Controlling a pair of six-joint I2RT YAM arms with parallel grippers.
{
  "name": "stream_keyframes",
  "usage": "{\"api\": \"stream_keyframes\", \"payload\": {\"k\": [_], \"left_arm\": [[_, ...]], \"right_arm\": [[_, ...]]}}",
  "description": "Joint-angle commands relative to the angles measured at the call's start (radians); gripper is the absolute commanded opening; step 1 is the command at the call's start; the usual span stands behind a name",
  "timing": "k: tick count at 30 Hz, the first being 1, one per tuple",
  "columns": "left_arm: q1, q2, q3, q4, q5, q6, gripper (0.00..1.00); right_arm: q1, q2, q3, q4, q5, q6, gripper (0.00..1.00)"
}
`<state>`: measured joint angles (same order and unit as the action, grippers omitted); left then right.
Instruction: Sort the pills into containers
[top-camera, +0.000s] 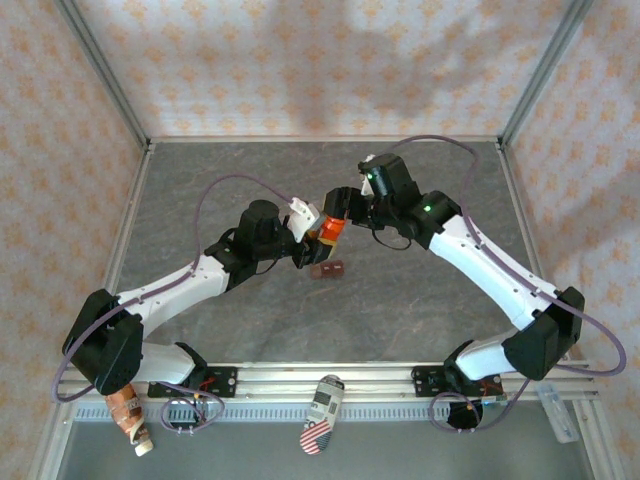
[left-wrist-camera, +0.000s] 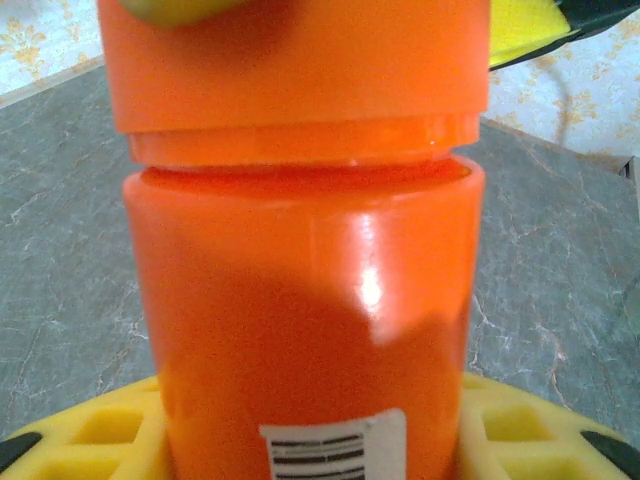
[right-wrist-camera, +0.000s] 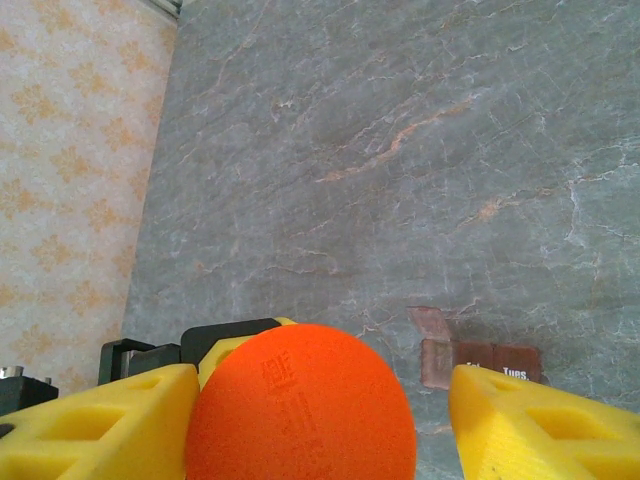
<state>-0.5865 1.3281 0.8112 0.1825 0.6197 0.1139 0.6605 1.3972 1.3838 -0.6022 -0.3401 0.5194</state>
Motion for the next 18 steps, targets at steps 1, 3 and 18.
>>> {"api": "stream_keyframes", "payload": {"k": [1, 3, 18], "left_arm": [[0.005, -0.037, 0.022, 0.057, 0.0, 0.004, 0.0], [0.005, -0.037, 0.023, 0.058, 0.001, 0.004, 0.0], [0.005, -0.021, 0.03, 0.07, 0.003, -0.006, 0.0]], "right_arm": [[0.005, 0.006, -0.01, 0.004, -0.002, -0.033, 0.66], [0.005, 0.003, -0.016, 0.004, -0.013, -0.043, 0.64], [0.005, 0.003, -0.048, 0.033, -0.079, -0.076, 0.57]]}}
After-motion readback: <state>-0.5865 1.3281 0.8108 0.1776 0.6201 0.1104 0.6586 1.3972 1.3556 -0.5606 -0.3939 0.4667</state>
